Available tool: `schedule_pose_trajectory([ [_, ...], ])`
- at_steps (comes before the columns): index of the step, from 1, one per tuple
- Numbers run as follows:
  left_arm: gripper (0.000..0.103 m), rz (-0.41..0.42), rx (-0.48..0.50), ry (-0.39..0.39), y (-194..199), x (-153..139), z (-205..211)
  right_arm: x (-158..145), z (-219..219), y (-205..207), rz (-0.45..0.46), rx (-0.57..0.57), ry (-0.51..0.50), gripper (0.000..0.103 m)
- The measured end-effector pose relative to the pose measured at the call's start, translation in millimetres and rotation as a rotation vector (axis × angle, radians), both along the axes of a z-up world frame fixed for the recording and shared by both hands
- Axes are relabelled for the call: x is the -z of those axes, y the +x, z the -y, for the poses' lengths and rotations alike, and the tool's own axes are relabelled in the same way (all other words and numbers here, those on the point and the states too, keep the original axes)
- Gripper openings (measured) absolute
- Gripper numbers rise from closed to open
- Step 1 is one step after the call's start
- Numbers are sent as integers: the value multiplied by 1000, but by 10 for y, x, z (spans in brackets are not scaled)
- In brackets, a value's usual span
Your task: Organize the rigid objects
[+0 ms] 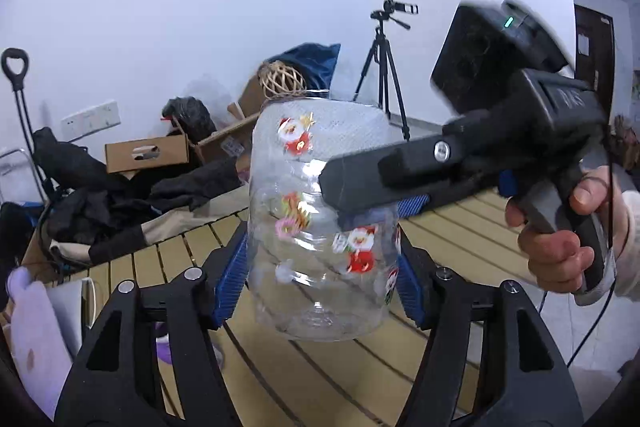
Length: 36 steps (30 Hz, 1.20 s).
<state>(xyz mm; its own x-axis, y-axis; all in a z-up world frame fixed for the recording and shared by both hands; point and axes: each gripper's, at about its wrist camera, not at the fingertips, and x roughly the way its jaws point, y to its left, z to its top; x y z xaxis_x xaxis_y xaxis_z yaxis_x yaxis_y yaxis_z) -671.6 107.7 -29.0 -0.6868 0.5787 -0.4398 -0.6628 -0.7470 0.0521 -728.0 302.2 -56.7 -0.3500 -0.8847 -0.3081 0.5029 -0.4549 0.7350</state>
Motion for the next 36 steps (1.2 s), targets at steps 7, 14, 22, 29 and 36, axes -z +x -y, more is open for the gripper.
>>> schedule_pose_trajectory([
  [7, 103, -56, 24, 13, -713, -188, 80, -505, 405, 24, -484, 338, 623, 65],
  [14, 103, 36, -32, 43, -1340, 105, 220, -385, 515, -515, -436, 364, 681, 65],
  [22, 103, 133, -42, 10, -1477, 322, 289, -5, 522, -952, -325, 291, 645, 66],
  [29, 103, 191, -160, 83, -965, 563, 544, 315, 499, -971, -263, 281, 651, 67],
  [36, 103, 210, -257, 136, -840, 917, 772, 1210, 752, -900, -194, 240, 742, 68],
])
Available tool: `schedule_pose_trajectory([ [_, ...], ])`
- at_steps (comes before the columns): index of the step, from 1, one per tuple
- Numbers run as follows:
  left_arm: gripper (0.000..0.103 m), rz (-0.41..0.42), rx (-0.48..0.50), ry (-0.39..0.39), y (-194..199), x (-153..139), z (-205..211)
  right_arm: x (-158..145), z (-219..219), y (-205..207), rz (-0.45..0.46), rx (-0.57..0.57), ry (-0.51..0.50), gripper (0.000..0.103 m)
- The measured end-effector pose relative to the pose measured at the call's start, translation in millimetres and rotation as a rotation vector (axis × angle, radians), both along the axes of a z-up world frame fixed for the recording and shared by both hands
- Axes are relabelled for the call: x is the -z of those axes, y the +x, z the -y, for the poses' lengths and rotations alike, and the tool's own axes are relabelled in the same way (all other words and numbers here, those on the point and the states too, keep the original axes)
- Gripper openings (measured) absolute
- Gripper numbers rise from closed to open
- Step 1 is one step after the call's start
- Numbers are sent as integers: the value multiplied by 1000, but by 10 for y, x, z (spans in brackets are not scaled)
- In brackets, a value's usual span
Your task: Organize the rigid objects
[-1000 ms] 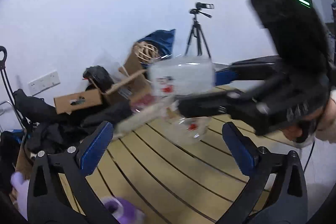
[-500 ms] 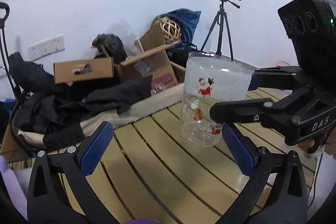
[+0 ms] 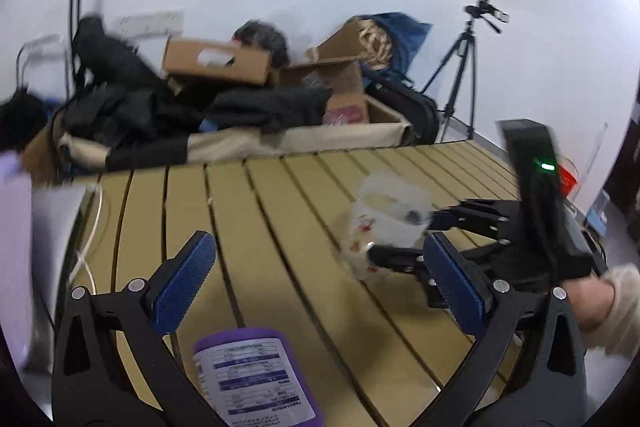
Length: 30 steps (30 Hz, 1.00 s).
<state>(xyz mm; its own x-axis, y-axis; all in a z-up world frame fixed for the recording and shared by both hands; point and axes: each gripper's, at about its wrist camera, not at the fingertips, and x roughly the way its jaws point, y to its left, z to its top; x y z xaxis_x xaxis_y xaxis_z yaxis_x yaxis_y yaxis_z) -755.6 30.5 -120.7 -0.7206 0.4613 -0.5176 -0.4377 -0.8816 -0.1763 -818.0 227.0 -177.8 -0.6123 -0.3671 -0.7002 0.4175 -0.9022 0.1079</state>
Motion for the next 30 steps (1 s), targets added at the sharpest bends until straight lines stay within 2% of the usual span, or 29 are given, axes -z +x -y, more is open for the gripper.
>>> schedule_pose_trajectory([
  [5, 103, 9, -46, 8, -13, -38, 69, -3, 20, 71, 7, 36, 7, 70],
  [7, 103, 19, -57, 19, 84, -142, 85, -74, 30, 137, 18, 40, 14, 79],
  [9, 103, 6, -70, 17, 282, -286, 115, -233, -3, 292, 17, 36, 13, 80],
  [13, 103, -28, -169, -75, 794, -486, 246, -501, -122, 812, -23, 52, 78, 80],
  [15, 103, -18, -217, -139, 1042, -506, 361, -563, -233, 1035, -28, 71, 104, 80],
  [18, 103, -7, -285, -177, 1443, -488, 503, -630, -507, 1337, -7, 148, 97, 80],
  [21, 103, -4, -316, -142, 1935, -548, 587, -681, -666, 1749, 14, 194, 12, 80],
  [24, 103, -31, -313, -102, 2450, -700, 612, -786, -621, 2223, 6, 197, -6, 80],
  [30, 103, -104, -324, -92, 3352, -1068, 616, -1279, -558, 3141, -60, 193, -52, 81],
])
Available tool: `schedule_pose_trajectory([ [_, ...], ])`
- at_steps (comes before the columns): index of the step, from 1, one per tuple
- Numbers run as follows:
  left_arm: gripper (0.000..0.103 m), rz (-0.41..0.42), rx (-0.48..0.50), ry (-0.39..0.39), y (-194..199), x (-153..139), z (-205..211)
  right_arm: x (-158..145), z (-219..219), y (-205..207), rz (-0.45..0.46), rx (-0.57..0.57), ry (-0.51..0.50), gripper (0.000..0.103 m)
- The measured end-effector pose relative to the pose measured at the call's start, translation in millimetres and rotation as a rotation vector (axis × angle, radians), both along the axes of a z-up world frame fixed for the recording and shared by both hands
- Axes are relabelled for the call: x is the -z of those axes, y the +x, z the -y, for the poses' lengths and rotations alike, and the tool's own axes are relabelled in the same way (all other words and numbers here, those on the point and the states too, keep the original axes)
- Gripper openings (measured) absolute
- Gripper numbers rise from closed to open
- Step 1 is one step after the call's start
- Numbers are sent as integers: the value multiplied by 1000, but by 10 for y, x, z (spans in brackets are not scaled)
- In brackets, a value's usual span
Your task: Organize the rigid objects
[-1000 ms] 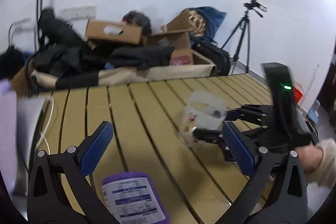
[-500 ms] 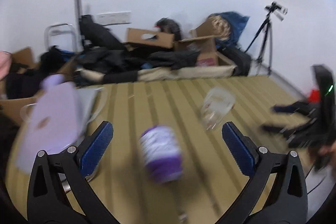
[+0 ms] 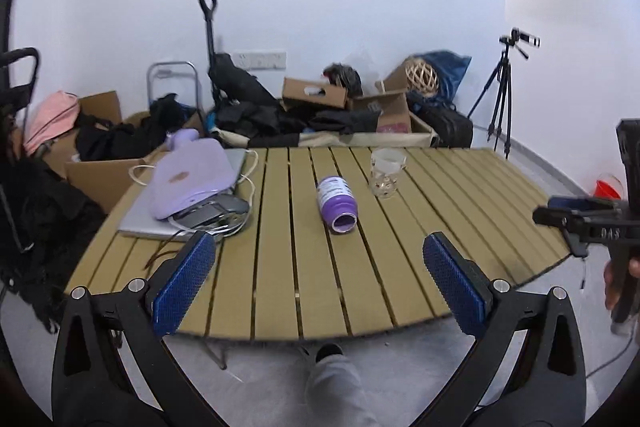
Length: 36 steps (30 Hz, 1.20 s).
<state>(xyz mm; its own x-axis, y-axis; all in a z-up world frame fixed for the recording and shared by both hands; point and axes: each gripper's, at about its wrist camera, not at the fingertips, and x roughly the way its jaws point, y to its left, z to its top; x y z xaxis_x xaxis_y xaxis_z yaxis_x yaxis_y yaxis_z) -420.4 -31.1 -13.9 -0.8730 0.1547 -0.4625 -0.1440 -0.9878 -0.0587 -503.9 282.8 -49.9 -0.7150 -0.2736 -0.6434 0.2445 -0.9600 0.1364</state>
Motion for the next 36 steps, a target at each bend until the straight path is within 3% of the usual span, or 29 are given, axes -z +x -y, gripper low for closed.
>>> schedule_pose_trajectory([
  [3, 103, 19, -47, 33, 480, -149, 47, -158, 96, 446, -6, -3, 4, 80],
  [5, 103, 48, -58, 15, 896, -271, 45, -296, 175, 915, -15, -13, 6, 81],
  [8, 103, 6, -113, -8, 1580, -428, 46, -503, 224, 1610, -63, -27, -2, 80],
  [11, 103, -35, -90, -33, 2367, -523, -14, -662, 271, 2326, -105, -53, -7, 81],
  [15, 103, -69, -91, -45, 3222, -436, -92, -741, 290, 3152, -118, -110, -4, 81],
  [19, 103, -132, -125, -46, 3881, -254, -162, -603, 373, 4049, -139, -158, -23, 81],
  [23, 103, -231, -143, -111, 4218, -191, -330, -455, 490, 4603, -237, -128, 9, 81],
  [25, 103, -245, -119, -102, 4253, -218, -358, -419, 591, 4762, -279, -157, 26, 81],
  [30, 103, -279, -122, -62, 4387, -248, -294, -490, 607, 4893, -322, -171, 37, 81],
  [36, 103, -254, -117, -41, 4408, -213, -248, -466, 559, 4861, -293, -153, 16, 81],
])
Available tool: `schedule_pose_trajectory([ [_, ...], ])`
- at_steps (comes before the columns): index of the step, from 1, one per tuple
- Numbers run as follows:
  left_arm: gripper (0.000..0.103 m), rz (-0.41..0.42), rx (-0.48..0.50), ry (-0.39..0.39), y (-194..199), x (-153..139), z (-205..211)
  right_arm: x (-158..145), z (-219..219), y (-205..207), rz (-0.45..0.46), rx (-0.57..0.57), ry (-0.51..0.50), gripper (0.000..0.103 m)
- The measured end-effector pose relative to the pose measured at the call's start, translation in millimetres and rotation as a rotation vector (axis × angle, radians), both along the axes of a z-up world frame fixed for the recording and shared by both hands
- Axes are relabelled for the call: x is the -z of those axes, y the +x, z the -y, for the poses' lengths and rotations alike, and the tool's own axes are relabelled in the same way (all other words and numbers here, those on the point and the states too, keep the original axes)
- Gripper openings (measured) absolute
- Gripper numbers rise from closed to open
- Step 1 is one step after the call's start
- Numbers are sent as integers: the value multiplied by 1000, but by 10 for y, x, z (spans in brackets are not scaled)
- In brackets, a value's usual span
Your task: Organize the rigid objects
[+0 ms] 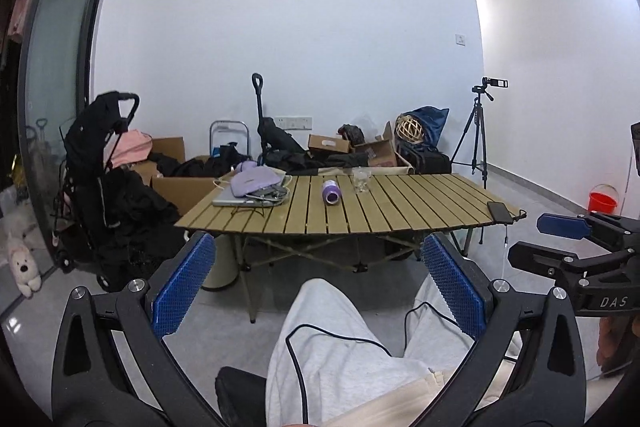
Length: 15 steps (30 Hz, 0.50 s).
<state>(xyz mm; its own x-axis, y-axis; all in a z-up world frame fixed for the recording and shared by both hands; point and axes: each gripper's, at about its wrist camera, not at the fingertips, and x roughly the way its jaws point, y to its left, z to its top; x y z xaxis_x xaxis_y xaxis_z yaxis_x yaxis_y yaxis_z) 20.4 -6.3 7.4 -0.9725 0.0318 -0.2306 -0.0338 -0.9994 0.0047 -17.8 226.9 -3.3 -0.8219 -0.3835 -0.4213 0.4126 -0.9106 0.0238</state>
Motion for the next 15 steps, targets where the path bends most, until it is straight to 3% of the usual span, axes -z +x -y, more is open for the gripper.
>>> schedule_pose_trajectory([
  [15, 103, 9, 3, 4, -1, 0, 33, -7, 15, 16, -3, 1, -2, 81],
])
